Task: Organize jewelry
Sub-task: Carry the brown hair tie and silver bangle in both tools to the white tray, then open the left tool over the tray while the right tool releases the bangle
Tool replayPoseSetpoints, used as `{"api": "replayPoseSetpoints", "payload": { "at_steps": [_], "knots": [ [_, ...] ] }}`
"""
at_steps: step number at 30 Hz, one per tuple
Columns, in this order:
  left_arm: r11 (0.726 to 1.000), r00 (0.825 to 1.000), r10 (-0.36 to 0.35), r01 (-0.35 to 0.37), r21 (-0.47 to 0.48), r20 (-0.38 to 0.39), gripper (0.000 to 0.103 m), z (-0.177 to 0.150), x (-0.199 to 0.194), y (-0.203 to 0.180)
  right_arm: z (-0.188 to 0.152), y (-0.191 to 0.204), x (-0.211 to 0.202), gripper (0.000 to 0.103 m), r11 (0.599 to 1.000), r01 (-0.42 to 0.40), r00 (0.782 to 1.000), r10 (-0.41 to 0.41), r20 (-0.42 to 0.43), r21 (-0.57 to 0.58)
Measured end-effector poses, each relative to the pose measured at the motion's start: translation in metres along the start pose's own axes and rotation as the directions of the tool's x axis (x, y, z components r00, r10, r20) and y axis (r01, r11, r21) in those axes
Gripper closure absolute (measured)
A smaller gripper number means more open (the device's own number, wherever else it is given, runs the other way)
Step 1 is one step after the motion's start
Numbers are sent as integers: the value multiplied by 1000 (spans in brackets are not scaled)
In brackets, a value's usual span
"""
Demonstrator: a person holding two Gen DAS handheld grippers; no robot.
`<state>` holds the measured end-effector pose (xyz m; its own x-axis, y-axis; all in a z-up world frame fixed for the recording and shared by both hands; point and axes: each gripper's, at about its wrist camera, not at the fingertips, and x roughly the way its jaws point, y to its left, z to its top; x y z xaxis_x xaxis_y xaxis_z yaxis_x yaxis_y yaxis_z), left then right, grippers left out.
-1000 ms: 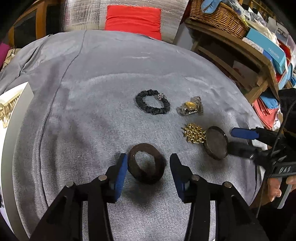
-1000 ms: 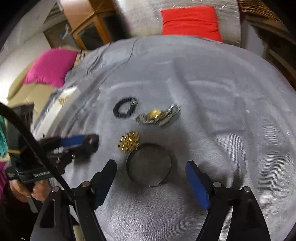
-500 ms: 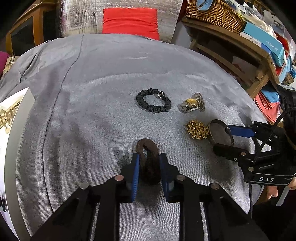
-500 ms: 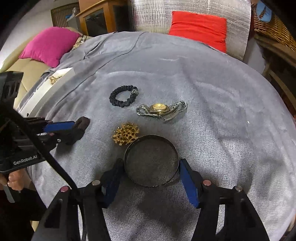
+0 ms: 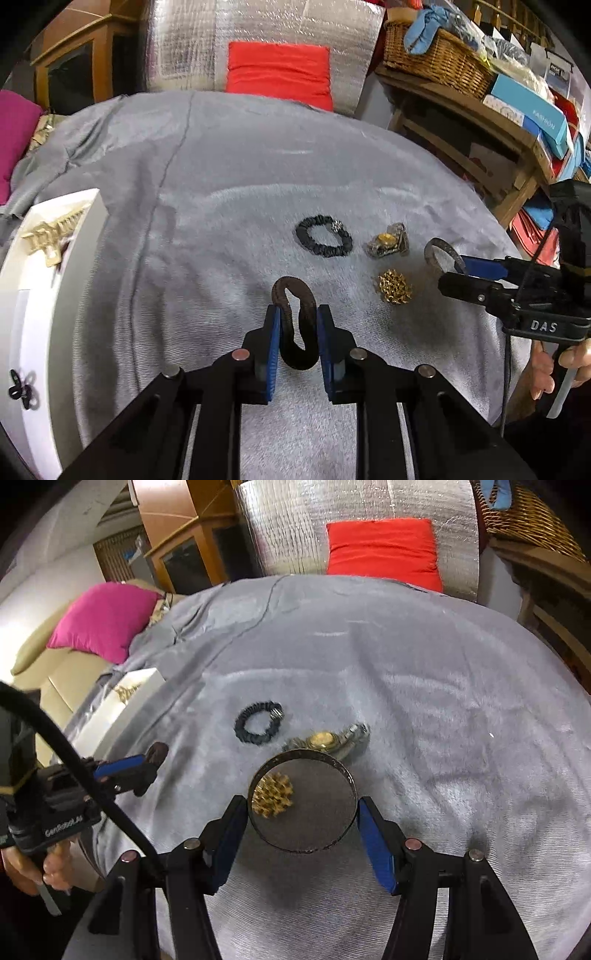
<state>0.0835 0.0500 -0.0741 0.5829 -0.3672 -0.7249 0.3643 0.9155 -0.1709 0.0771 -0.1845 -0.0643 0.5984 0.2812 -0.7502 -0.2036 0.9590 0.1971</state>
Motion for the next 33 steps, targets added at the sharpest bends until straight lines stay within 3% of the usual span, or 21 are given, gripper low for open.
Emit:
{"api": "replayPoseSetpoints", "payload": {
  "at_steps": [5,9,15,22,28,33],
  "knots": [
    [999,997,20,-17,-45,74,83,-3,-36,12,7,14,-3,39,999,-35,999,34,40,29],
    [994,985,62,-47,-97,160,83,-5,-70,33,14,36,0,39,997,-75,995,72,67,35],
    [964,961,182,-132,-233,207,83,-13,-105,93,42,97,17,39,989,-144,986,145,81,-12],
    [901,950,286,-223,-372,123,83,-43,-124,157,87,193,48,39,963,-239,968,246,42,-125],
    [861,954,298,-252,-442,37,83,-71,-129,194,104,272,85,39,932,-314,949,313,-37,-181],
    [848,956,293,-271,-455,-24,83,-80,-123,204,103,312,126,39,922,-353,934,336,-123,-158]
  ]
}}
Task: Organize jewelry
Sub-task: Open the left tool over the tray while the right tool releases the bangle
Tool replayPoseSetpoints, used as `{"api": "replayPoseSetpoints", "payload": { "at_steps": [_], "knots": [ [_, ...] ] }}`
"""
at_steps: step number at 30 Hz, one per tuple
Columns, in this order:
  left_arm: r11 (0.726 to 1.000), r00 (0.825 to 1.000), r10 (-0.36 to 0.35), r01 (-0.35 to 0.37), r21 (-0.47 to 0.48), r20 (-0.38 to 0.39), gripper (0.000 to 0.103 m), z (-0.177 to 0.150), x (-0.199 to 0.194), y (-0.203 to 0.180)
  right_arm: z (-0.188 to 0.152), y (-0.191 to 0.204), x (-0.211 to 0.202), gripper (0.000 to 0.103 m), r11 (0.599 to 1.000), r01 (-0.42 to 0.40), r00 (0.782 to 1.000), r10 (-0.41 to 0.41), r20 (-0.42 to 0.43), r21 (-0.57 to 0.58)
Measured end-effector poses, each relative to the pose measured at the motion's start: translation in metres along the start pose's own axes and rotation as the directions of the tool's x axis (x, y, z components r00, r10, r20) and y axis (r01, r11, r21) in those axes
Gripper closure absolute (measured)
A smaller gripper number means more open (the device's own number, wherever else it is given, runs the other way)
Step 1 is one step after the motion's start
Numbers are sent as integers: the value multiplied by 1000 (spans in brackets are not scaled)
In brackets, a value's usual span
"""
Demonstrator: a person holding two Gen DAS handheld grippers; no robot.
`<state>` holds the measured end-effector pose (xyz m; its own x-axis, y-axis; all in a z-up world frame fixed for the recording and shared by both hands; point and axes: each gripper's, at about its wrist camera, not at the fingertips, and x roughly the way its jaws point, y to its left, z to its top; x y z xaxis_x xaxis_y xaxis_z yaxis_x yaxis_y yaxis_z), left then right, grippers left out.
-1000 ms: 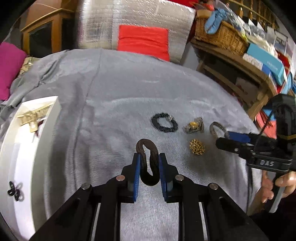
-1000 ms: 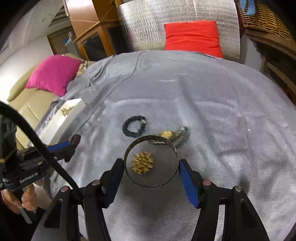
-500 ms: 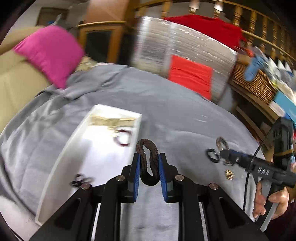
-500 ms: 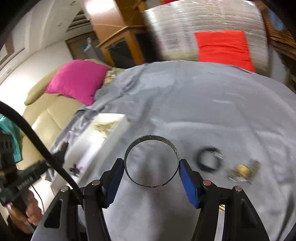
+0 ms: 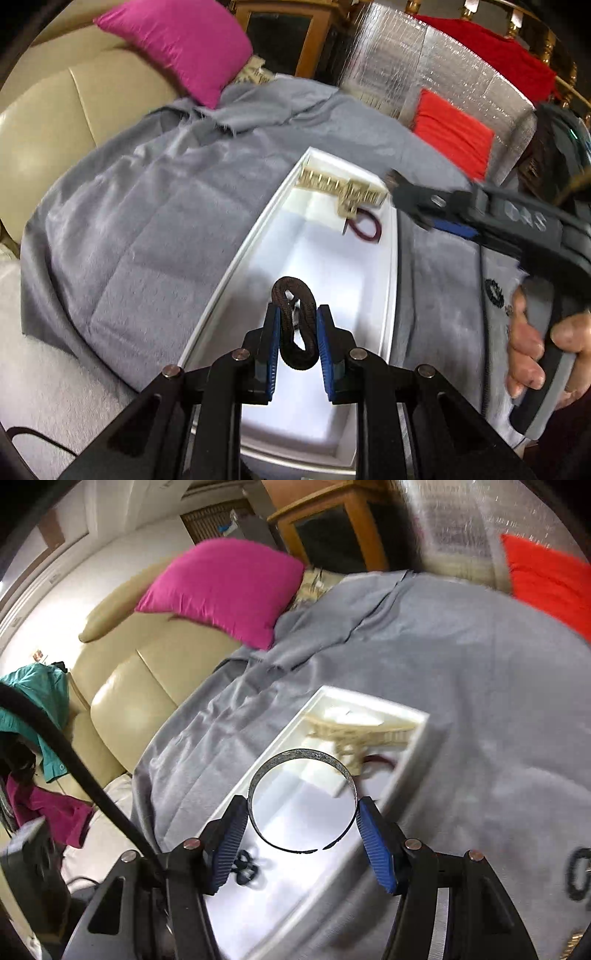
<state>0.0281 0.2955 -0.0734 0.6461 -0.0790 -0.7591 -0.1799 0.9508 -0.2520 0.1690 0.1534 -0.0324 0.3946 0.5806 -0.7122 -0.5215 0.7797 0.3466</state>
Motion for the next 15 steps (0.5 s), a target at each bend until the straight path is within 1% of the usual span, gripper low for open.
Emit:
{"api": "replayPoseSetpoints", "payload": {
  "at_steps": [2,5,9,11,15],
  "knots": [
    [1000,999,0,1,6,-34,83,-3,5,-1,-2,3,12,39,1000,1,1000,-1,-19,-1],
    [1000,998,-9,8,-12,-67,83,-5,10,3,-3,11,36,39,1000,0,998,0,-66,-7],
    [998,996,14,-19,-52,-89,83,-6,14,12,-4,17,61,39,1000,10,994,-12,-104,-15],
    [997,994,26,-33,-66,-109,83,-7,19,15,-3,18,70,39,1000,10,993,-11,-115,-11],
    [995,988,39,-51,-81,-151,83,-9,30,18,-1,16,85,37,999,35,989,-33,-146,12]
  ]
}}
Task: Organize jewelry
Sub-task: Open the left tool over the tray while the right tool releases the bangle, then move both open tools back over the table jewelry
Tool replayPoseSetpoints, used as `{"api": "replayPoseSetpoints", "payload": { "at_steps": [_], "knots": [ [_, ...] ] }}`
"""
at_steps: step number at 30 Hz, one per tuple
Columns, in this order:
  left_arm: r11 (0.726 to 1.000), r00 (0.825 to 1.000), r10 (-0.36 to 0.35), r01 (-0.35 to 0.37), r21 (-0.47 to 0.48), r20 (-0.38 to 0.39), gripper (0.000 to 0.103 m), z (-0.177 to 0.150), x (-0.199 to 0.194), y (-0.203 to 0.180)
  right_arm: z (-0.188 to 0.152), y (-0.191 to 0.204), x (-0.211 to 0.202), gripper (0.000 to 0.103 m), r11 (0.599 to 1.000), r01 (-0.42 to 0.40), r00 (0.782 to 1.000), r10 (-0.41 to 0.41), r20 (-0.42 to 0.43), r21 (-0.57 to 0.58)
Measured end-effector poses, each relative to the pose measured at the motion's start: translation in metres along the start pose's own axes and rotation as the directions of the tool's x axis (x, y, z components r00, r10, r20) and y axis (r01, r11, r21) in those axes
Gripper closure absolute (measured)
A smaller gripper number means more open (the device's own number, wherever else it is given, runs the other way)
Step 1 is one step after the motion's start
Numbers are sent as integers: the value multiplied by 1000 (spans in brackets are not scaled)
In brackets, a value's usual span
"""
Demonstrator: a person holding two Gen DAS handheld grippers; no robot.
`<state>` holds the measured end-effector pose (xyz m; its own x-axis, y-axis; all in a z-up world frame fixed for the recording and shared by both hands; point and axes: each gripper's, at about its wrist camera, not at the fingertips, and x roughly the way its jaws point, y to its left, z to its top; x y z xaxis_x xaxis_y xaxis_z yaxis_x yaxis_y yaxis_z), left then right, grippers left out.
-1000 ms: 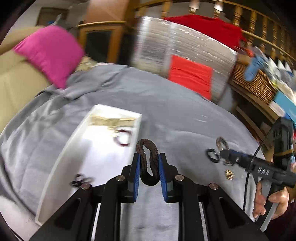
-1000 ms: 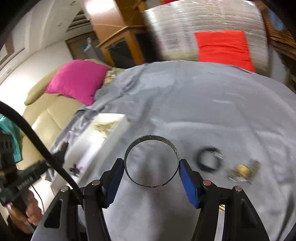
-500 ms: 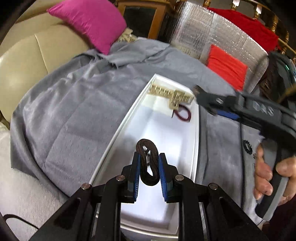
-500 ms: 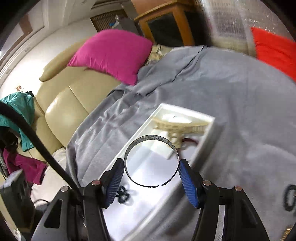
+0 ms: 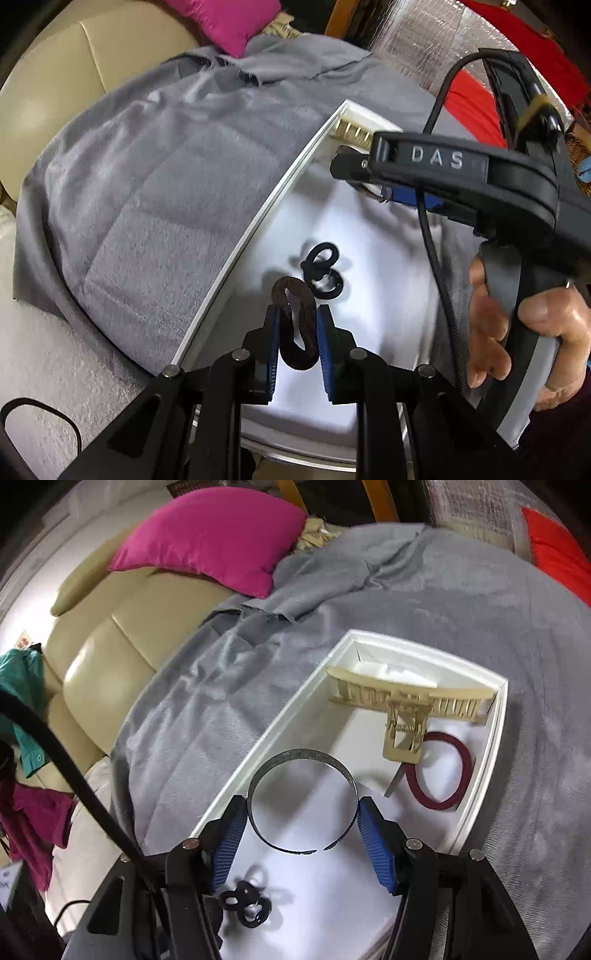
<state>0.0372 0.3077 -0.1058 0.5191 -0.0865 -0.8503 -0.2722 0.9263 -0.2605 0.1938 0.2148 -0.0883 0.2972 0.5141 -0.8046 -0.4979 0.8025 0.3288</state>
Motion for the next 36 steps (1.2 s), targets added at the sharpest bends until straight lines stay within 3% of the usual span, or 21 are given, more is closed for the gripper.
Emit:
{"api": "replayPoseSetpoints", "payload": {
  "at_steps": [3,7,12,20,28,36],
  "knots": [
    [1000,999,21,-21,-4,-27,82,-2,7,1,1,-3,6,37,999,35,999,-35,-6,15],
    [999,999,42,-43,-17,-33,66,-1,10,3,1,-3,1,37,999,9,1000,-9,3,31],
    [998,998,63,-63,-14,-11,62,0,7,-1,-1,-9,-33,37,998,-36,996,32,82,44],
    [991,985,99,-110,71,142,56,5,-16,-39,-17,-43,-105,37,996,-25,980,7,199,89],
    [971,972,42,-95,220,233,54,-3,-27,-106,-70,-131,-196,39,976,54,956,-113,272,213],
    [919,971,-49,-48,392,234,53,-24,-18,-179,-150,-236,-280,41,904,27,919,-190,345,426]
  ]
}}
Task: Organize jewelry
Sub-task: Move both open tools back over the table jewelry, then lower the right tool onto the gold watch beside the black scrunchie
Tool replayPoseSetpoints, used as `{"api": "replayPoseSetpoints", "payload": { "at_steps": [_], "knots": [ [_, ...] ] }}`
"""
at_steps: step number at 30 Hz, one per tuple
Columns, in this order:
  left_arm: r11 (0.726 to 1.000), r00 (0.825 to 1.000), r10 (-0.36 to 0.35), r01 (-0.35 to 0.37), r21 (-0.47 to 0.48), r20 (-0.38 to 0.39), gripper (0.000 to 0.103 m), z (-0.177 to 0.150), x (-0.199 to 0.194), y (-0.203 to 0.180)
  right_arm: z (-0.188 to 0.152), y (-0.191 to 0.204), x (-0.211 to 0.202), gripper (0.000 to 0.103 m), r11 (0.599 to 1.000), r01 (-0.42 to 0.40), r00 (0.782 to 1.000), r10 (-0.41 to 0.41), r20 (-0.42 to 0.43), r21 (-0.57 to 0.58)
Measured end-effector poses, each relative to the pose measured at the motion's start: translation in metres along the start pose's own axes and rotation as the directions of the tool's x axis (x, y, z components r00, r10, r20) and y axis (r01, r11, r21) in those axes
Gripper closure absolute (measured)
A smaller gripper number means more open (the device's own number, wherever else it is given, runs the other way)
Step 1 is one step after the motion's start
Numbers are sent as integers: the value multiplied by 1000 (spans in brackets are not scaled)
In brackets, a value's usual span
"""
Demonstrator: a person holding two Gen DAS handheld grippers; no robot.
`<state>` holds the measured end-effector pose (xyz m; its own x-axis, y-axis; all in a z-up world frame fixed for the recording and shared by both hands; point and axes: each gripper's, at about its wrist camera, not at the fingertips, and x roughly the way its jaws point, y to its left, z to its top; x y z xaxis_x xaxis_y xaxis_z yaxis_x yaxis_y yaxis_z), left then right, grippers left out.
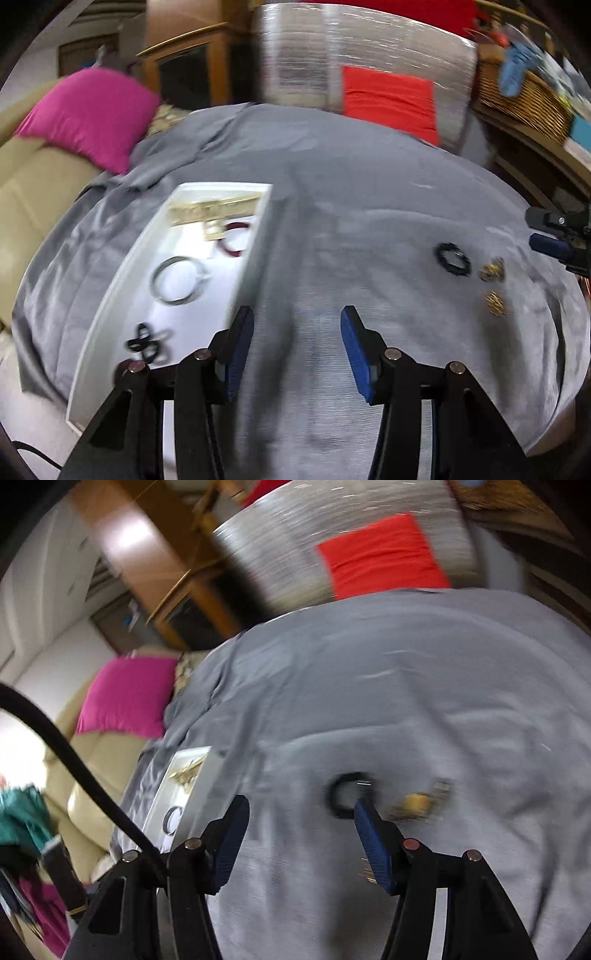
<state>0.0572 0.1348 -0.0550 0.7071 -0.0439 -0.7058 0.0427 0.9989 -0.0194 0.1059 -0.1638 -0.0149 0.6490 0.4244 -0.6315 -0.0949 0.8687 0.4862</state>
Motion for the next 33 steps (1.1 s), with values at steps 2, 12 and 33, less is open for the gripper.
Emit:
{"api": "replayPoseSetpoints", "payload": {
  "at_steps": [2,12,33],
  "knots": [
    [999,1000,-23,23,27,-2,53,-1,3,-15,-2,-25,-15,41,999,1,1000,-2,23,46],
    [974,986,-158,163,158,-44,53,-10,18,-83,-12,-81,-30,43,981,-66,997,60,41,185],
    [936,946,-296,315,160,-128,53,-12,42,-148,-16,-126,-46,43,938,-105,994,102,27,331]
  ]
}}
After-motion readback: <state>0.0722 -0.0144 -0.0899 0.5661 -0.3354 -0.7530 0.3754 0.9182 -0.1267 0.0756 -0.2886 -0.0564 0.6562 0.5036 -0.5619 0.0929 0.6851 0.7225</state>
